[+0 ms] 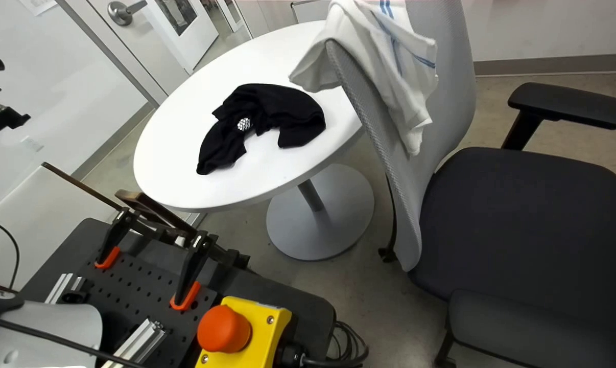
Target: Hang the white cloth on the back of the chair
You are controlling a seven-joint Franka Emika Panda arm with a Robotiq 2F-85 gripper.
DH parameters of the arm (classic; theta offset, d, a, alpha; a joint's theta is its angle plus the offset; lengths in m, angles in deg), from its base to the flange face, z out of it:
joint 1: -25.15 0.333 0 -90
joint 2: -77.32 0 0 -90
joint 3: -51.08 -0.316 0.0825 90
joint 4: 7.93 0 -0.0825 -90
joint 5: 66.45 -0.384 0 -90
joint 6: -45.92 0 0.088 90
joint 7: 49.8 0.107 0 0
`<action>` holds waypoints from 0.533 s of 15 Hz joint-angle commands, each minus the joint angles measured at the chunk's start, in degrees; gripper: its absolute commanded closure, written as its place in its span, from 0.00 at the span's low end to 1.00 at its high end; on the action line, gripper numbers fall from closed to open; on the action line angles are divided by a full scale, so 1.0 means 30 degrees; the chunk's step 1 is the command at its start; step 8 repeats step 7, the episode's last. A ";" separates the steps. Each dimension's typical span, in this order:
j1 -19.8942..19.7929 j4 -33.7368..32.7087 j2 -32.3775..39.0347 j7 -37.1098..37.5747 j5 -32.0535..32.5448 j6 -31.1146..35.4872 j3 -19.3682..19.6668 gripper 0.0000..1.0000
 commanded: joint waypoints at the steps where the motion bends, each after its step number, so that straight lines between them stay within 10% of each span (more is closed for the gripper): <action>1: 0.0716 0.0096 -0.0462 -0.0849 0.0441 -0.2692 0.0001 0.06; 8: 0.0767 0.0576 -0.0056 -0.0794 0.0434 -0.3623 -0.0562 0.00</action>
